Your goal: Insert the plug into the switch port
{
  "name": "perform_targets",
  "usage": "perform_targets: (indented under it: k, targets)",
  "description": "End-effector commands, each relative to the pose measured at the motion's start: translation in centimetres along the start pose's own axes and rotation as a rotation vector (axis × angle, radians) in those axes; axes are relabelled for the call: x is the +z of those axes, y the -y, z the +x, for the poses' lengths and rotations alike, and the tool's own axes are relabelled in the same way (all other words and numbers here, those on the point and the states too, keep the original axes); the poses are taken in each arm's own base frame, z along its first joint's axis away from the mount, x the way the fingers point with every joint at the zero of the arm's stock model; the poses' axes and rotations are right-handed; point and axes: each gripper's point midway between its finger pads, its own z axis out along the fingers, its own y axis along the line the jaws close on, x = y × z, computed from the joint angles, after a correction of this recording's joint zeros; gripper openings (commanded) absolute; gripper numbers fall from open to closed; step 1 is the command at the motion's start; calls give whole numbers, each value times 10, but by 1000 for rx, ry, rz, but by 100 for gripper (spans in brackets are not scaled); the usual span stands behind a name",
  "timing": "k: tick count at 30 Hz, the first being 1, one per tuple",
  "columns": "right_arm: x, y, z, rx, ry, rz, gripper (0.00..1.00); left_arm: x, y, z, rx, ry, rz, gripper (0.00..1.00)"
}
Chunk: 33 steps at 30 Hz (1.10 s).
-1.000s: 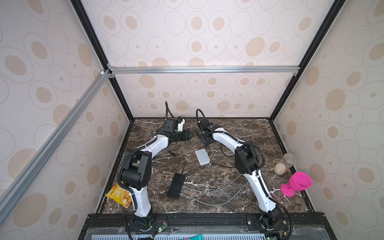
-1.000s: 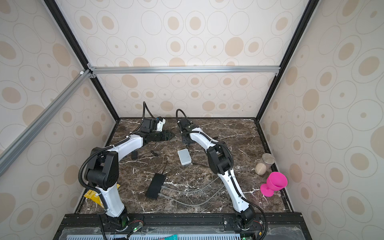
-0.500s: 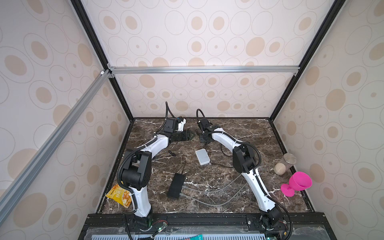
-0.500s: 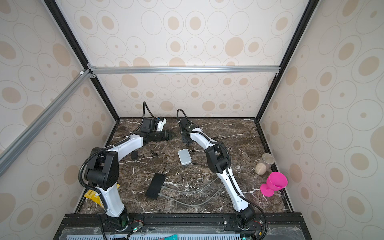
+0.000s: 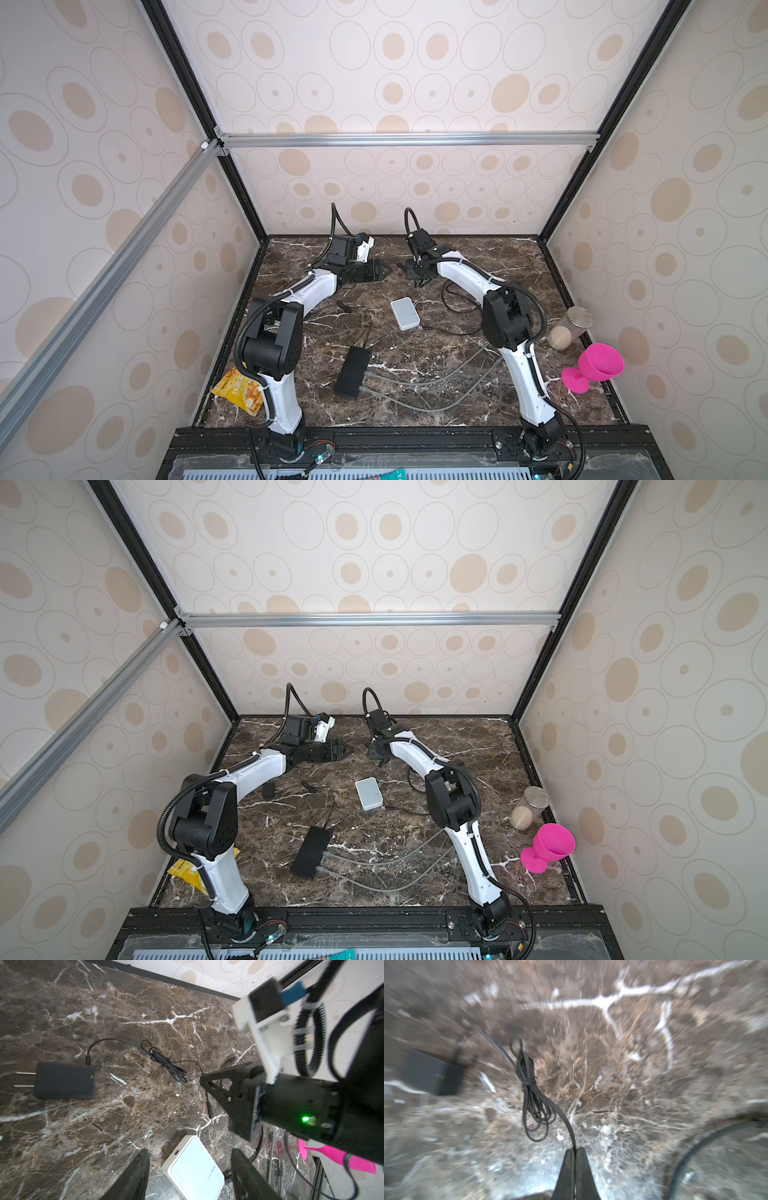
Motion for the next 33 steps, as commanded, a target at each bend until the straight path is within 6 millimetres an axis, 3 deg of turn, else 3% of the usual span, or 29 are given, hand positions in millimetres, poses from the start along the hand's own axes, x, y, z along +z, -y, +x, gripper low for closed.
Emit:
perform_targets:
  k: [1,7,14,17,20,24,28,33]
  targets:
    - [-44,-2,-21,40,67,-89,0,-2,19,-13,42,47,91,62]
    - [-79,-3,-22,170,134,-265,0,7,44,-1,75,36,163,64]
    - [-117,-20,-18,221,217,-481,0,26,96,31,128,-45,319,60]
    - [-130,-26,-18,241,263,-561,0,32,105,41,128,-74,344,57]
    - [-141,-30,-19,240,310,-615,0,38,107,49,113,-102,359,53]
    - [-153,-32,-22,232,356,-651,0,45,96,52,99,-121,306,53]
    - [-157,-32,-23,231,363,-657,0,50,88,55,95,-143,268,36]
    - [-157,-32,-23,223,368,-657,0,49,90,54,97,-139,278,32]
